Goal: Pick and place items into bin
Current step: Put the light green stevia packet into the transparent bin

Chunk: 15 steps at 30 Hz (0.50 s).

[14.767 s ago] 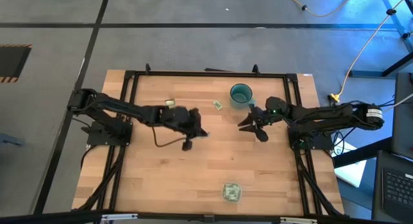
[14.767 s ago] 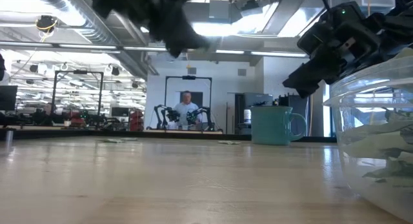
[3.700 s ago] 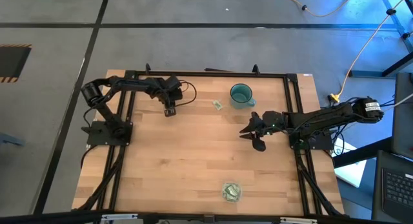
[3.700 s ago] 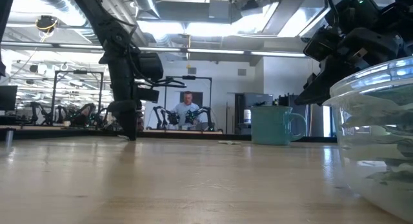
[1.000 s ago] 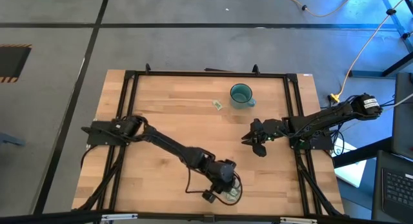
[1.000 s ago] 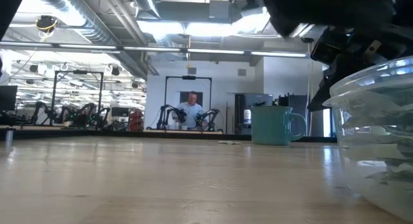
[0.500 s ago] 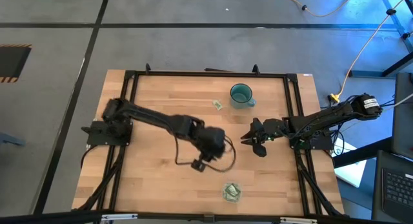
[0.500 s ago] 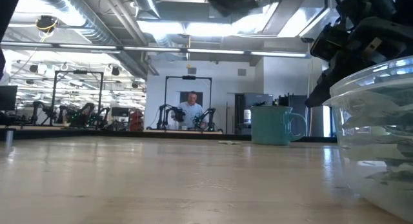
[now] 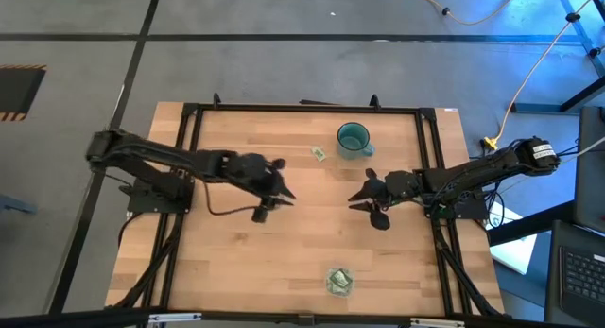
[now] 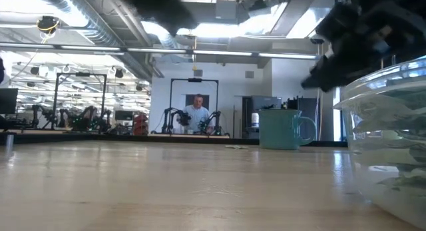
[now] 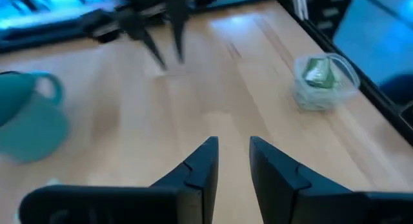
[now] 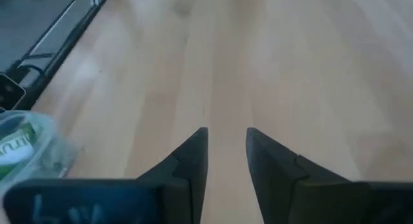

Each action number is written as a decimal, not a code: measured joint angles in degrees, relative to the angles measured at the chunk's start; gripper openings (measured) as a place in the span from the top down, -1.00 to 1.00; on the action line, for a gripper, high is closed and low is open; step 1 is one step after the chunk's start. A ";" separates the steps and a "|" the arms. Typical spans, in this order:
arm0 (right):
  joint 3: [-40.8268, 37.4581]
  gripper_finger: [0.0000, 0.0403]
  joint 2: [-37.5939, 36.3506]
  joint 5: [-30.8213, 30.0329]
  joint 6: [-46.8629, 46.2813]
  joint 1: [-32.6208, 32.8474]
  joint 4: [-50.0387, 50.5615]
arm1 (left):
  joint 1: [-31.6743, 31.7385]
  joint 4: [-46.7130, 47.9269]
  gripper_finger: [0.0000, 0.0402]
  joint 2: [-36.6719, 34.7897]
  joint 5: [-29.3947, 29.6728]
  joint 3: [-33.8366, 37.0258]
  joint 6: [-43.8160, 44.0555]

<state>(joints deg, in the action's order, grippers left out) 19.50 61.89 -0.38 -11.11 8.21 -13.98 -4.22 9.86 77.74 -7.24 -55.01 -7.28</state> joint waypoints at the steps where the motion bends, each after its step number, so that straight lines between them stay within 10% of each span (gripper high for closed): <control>1: 1.34 0.46 -0.02 -0.01 1.26 0.00 0.87 | 0.80 -3.02 0.59 -2.42 0.01 3.46 -0.02; 15: 29.08 0.46 12.41 -5.17 16.53 -9.27 28.94 | 16.39 -31.00 0.59 -30.43 0.10 38.91 0.06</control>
<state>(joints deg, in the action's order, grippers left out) 48.59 74.30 -5.55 5.42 -1.06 14.96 12.17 -21.14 47.31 -7.14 -16.10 -7.22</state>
